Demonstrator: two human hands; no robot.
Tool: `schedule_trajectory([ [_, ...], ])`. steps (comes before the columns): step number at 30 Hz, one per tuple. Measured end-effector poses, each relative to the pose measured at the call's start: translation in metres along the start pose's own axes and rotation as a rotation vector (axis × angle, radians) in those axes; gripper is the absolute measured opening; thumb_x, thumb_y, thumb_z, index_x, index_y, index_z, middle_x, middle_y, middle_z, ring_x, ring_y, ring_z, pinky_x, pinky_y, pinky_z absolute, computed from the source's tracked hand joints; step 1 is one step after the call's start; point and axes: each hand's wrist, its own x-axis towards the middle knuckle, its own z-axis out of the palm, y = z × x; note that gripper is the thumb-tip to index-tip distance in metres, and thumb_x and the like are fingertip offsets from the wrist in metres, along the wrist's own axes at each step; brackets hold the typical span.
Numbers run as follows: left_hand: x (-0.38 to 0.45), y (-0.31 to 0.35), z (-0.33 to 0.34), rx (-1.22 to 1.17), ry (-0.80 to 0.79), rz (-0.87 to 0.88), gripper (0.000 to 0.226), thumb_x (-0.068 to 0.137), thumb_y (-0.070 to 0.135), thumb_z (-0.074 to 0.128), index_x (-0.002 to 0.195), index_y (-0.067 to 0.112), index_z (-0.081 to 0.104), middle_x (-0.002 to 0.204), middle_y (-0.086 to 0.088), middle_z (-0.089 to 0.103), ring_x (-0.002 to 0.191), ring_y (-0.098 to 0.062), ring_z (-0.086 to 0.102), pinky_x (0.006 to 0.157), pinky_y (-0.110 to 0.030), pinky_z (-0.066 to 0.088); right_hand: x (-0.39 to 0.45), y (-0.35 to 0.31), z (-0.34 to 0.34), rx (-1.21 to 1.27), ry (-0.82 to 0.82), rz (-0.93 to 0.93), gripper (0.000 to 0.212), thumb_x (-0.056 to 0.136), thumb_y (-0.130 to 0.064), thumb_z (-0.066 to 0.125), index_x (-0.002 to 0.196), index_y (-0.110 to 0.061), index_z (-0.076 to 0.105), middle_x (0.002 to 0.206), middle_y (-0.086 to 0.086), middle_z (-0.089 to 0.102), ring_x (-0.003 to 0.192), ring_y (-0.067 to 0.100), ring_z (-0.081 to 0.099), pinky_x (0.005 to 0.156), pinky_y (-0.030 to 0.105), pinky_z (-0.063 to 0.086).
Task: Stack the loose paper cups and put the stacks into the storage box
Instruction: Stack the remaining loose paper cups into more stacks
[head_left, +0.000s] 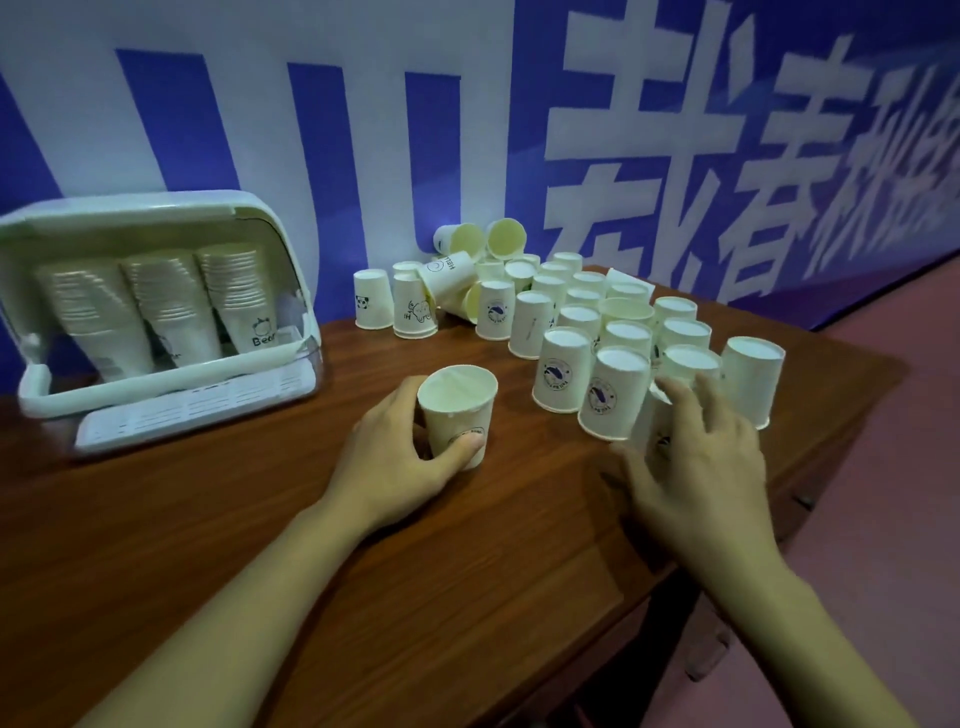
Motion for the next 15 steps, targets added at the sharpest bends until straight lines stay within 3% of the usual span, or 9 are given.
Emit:
schedule_trajectory([
  [2, -0.001, 0.0, 0.0, 0.004, -0.003, 0.006, 0.063, 0.077, 0.067, 0.075, 0.128, 0.037, 0.056, 0.114, 0.02, 0.065, 0.094, 0.001, 0.063, 0.077, -0.029, 0.055, -0.003, 0.001, 0.007, 0.11, 0.068, -0.059, 0.059, 0.081, -0.024, 0.076, 0.135, -0.014, 0.054, 0.142, 0.019, 0.049, 0.121, 0.043, 0.049, 0.098, 0.046, 0.041],
  [4, 0.0, 0.0, -0.001, 0.003, -0.014, 0.005, 0.059, 0.079, 0.062, 0.079, 0.129, 0.037, 0.056, 0.113, 0.021, 0.065, 0.091, 0.0, 0.064, 0.076, -0.027, 0.053, -0.003, -0.003, 0.006, 0.231, 0.064, -0.062, 0.062, 0.081, -0.018, 0.079, 0.138, -0.015, 0.055, 0.132, 0.014, 0.054, 0.12, 0.037, 0.052, 0.098, 0.04, 0.04],
  [6, 0.0, -0.001, -0.001, -0.019, -0.032, -0.003, 0.064, 0.076, 0.067, 0.077, 0.129, 0.038, 0.057, 0.112, 0.021, 0.067, 0.09, -0.001, 0.065, 0.076, -0.028, 0.055, 0.0, -0.011, 0.0, 0.163, -0.054, -0.086, 0.075, 0.082, -0.027, 0.078, 0.149, -0.019, 0.046, 0.131, 0.011, 0.057, 0.121, 0.034, 0.052, 0.101, 0.042, 0.04],
  [8, 0.0, -0.003, -0.003, -0.042, -0.048, -0.016, 0.072, 0.07, 0.077, 0.069, 0.13, 0.039, 0.057, 0.113, 0.02, 0.068, 0.092, -0.002, 0.066, 0.079, -0.031, 0.058, 0.007, -0.019, -0.009, 0.142, -0.125, -0.105, 0.072, 0.079, -0.036, 0.077, 0.145, -0.022, 0.051, 0.126, 0.008, 0.065, 0.114, 0.029, 0.058, 0.092, 0.039, 0.044],
  [10, 0.0, -0.003, -0.005, -0.048, -0.065, -0.017, 0.076, 0.068, 0.08, 0.065, 0.131, 0.039, 0.056, 0.115, 0.019, 0.068, 0.095, -0.003, 0.067, 0.081, -0.032, 0.059, 0.015, -0.034, -0.027, 0.334, -0.09, -0.066, 0.059, 0.074, -0.037, 0.08, 0.128, -0.025, 0.06, 0.113, -0.002, 0.069, 0.098, 0.017, 0.065, 0.078, 0.032, 0.05],
  [12, 0.001, -0.003, -0.005, -0.059, -0.081, -0.003, 0.075, 0.07, 0.08, 0.066, 0.132, 0.04, 0.056, 0.115, 0.018, 0.069, 0.096, -0.004, 0.067, 0.082, -0.035, 0.059, 0.023, -0.051, -0.041, 0.611, -0.059, 0.022, 0.055, 0.07, -0.036, 0.084, 0.115, -0.029, 0.054, 0.104, -0.012, 0.062, 0.091, 0.007, 0.063, 0.071, 0.034, 0.056],
  [15, 0.0, -0.004, -0.005, -0.111, -0.101, -0.001, 0.072, 0.072, 0.075, 0.072, 0.134, 0.043, 0.056, 0.115, 0.018, 0.071, 0.097, -0.005, 0.069, 0.083, -0.039, 0.06, 0.034, -0.087, -0.03, 0.9, -0.127, 0.034, 0.06, 0.062, -0.039, 0.083, 0.107, -0.032, 0.044, 0.106, -0.008, 0.057, 0.094, 0.014, 0.066, 0.071, 0.043, 0.061],
])
